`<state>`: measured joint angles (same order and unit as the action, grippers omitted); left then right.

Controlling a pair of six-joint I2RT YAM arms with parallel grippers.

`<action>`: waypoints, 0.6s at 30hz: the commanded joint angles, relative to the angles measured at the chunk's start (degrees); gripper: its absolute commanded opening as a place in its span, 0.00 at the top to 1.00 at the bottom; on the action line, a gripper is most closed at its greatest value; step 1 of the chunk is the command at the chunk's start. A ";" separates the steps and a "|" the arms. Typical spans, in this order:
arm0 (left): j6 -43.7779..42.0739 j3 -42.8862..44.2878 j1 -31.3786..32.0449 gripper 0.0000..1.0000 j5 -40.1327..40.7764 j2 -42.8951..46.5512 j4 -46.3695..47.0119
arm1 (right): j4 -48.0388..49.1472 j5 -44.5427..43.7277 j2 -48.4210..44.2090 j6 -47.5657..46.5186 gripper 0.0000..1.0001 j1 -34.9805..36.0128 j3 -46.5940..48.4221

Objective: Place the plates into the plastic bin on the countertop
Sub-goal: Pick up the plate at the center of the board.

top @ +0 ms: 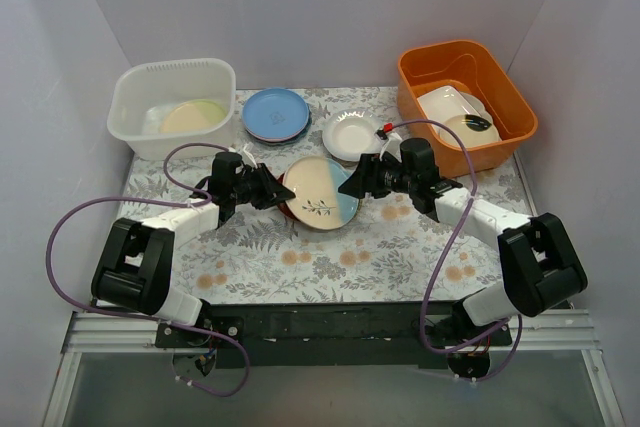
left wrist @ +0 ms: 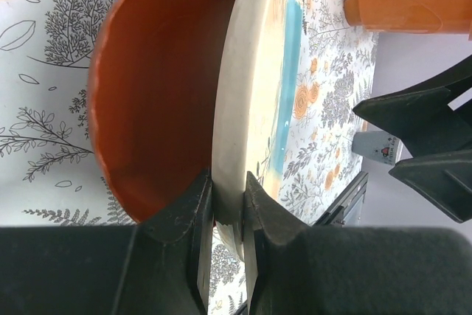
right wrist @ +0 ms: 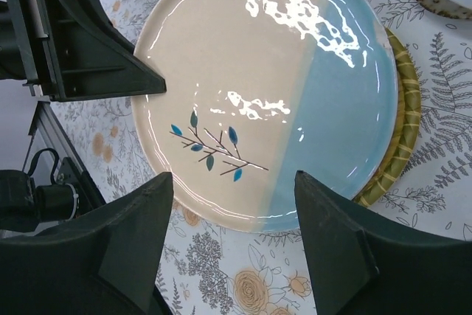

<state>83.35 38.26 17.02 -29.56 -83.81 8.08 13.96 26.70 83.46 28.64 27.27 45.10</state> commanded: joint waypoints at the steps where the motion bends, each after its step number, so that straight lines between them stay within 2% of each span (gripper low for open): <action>1: 1.46 2.17 0.47 1.00 -4.45 6.37 3.53 | -0.16 -1.12 -2.33 -1.22 0.25 0.24 -0.98; 11: 2.78 0.94 0.21 1.00 -0.68 14.63 0.28 | 1.16 1.07 -1.55 -0.52 0.25 0.33 -0.19; 18: 3.48 1.20 0.12 1.00 -1.20 14.65 1.15 | 0.99 1.07 -1.72 0.10 0.25 0.24 -0.81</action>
<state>84.64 38.04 17.06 -28.23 -71.20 3.92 13.52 26.92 82.87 28.58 27.40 44.51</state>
